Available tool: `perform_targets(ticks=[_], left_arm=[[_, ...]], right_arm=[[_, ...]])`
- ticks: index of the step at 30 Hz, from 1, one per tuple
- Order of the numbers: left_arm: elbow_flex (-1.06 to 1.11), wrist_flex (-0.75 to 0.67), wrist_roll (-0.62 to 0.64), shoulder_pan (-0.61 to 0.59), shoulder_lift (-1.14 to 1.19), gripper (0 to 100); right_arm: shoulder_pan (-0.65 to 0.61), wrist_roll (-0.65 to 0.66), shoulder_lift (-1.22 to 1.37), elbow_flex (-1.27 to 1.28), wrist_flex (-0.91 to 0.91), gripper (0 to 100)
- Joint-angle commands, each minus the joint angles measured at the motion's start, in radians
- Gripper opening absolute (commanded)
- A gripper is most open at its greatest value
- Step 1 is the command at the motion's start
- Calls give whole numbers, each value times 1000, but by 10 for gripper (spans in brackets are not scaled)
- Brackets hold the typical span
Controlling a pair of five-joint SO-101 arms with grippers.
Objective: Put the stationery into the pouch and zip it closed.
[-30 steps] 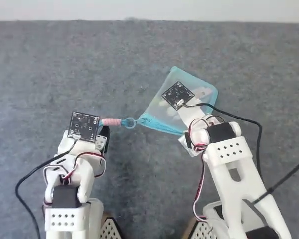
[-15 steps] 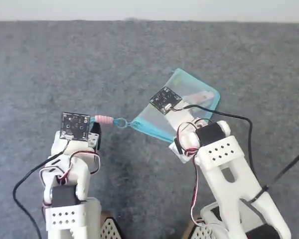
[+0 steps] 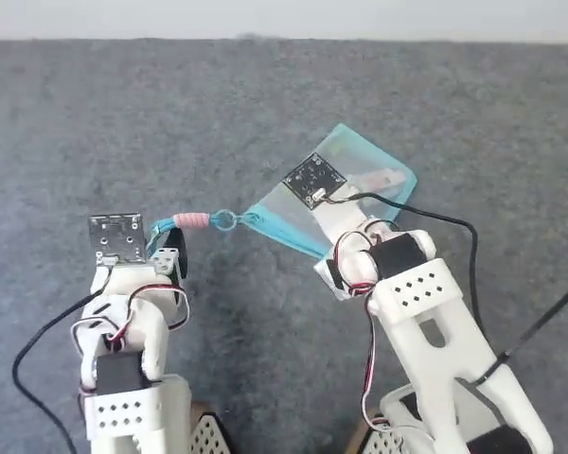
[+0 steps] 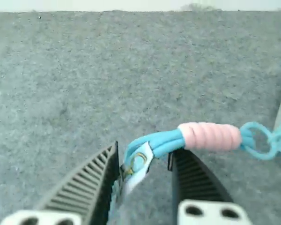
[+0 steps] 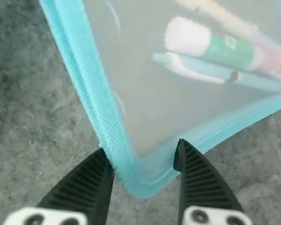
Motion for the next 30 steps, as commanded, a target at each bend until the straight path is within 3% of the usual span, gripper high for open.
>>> perform_targets(ticks=[1,6,13,16,21,30], left_arm=[[-62,-38,91,35,-17,167],[-90,-37,164,43,-17,218],[-87,-34,167,49,-17,291],[-85,-31,170,51,-17,319],[-76,-35,216,48,-17,362],[-91,-46,239,-17,-17,363]], right_arm=[[-5,-20,-56,26,-50,162],[-2,-40,-236,117,-77,162],[-4,-40,-429,282,-165,165],[1,-38,-466,311,-185,180],[-5,-41,-481,322,-180,315],[-7,-49,-484,342,-182,322]])
